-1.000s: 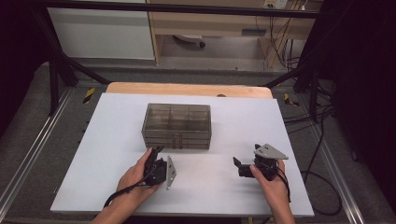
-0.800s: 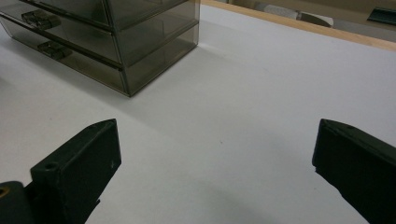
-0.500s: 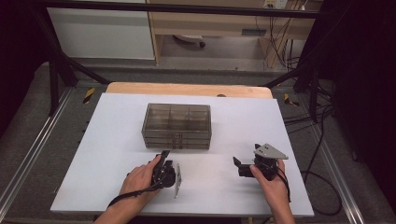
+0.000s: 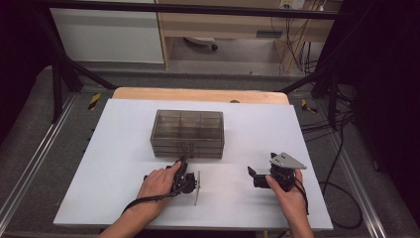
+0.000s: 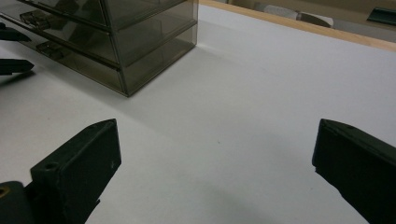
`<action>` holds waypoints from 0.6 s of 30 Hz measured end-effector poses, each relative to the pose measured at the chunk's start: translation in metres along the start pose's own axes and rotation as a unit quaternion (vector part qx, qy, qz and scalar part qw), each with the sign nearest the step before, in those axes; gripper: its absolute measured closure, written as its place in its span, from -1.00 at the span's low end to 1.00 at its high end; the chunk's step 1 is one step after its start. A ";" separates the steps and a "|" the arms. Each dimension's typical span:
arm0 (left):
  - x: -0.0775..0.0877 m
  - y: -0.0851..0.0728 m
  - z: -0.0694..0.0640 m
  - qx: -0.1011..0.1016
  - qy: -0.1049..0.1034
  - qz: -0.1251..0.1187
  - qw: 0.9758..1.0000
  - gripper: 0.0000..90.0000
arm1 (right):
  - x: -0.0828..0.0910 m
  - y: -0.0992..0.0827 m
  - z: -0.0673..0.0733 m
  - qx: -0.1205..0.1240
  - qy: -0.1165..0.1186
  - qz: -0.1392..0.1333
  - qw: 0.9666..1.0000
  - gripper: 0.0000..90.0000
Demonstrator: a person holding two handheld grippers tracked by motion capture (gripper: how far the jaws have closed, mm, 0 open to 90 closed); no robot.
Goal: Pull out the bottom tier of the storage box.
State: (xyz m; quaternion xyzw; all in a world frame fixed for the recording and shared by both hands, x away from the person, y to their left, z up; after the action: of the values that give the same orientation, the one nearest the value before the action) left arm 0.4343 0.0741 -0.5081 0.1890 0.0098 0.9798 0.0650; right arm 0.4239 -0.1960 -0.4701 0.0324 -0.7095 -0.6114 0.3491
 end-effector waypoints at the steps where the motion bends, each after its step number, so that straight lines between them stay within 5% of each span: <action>1: -0.001 0.000 0.000 0.000 0.003 -0.002 1.000 0.48 | 0.000 0.000 0.000 0.000 0.000 0.000 1.000 -0.96; 18: -0.010 0.000 -0.005 -0.014 0.015 0.004 1.000 0.57 | 0.000 0.000 -0.001 0.001 -0.001 0.001 1.000 -0.96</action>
State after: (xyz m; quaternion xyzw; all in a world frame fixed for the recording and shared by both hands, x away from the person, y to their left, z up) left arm 0.4421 0.0731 -0.5167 0.1732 -0.0037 0.9828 0.0638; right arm 0.4240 -0.1967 -0.4704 0.0310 -0.7102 -0.6107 0.3489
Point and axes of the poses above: each handheld gripper's, and its own axes: x roughly backward along the jaws, y roughly out of its top, z roughly to its left, the point moved 8 cm from there along -x, roughly forward along the jaws, and after that the axes turned 3 degrees about y, right-handed, at the moved point
